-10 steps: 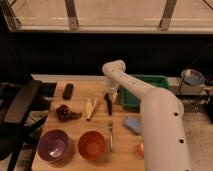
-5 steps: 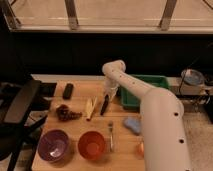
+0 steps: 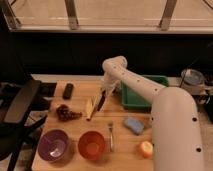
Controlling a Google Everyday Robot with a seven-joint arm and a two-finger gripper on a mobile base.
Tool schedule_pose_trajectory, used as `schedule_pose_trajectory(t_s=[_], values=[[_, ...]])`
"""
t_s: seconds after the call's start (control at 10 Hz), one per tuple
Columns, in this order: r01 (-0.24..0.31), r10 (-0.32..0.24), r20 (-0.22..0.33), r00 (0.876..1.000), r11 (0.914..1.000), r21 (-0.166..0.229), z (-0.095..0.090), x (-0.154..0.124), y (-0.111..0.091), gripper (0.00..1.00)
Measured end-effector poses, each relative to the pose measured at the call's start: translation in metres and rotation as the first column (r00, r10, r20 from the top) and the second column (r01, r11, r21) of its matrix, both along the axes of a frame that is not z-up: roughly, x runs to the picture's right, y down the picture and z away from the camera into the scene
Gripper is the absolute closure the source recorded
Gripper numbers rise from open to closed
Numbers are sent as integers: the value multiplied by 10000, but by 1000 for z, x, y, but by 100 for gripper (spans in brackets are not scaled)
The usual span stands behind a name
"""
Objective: Place brush in purple bowl
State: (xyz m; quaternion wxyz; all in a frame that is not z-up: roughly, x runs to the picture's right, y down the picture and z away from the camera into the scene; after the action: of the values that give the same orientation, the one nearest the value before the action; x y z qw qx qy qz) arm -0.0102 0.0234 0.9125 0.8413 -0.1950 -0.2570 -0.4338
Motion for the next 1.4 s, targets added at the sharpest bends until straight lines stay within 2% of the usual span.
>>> schedule_pose_trajectory(t_s=[0.2, 0.4, 0.6, 0.7, 0.8, 0.9, 1.0, 1.4], values=[[291, -364, 1083, 9935, 9973, 677, -30, -32, -21, 100], [534, -750, 1850, 9799, 9915, 1189, -59, -53, -28, 100], [859, -1256, 2531, 9592, 9830, 1623, -93, -74, -15, 100], [985, -1470, 2863, 9468, 9792, 1772, -113, -82, -1, 100], [1147, -1689, 3206, 9320, 9767, 1813, -131, -94, 15, 100], [1389, -1912, 3508, 9167, 9758, 1687, -148, -103, 34, 100], [1528, -2027, 3664, 9081, 9751, 1607, -157, -107, 44, 100], [1561, -2046, 3688, 9067, 9751, 1573, -159, -107, 47, 100]])
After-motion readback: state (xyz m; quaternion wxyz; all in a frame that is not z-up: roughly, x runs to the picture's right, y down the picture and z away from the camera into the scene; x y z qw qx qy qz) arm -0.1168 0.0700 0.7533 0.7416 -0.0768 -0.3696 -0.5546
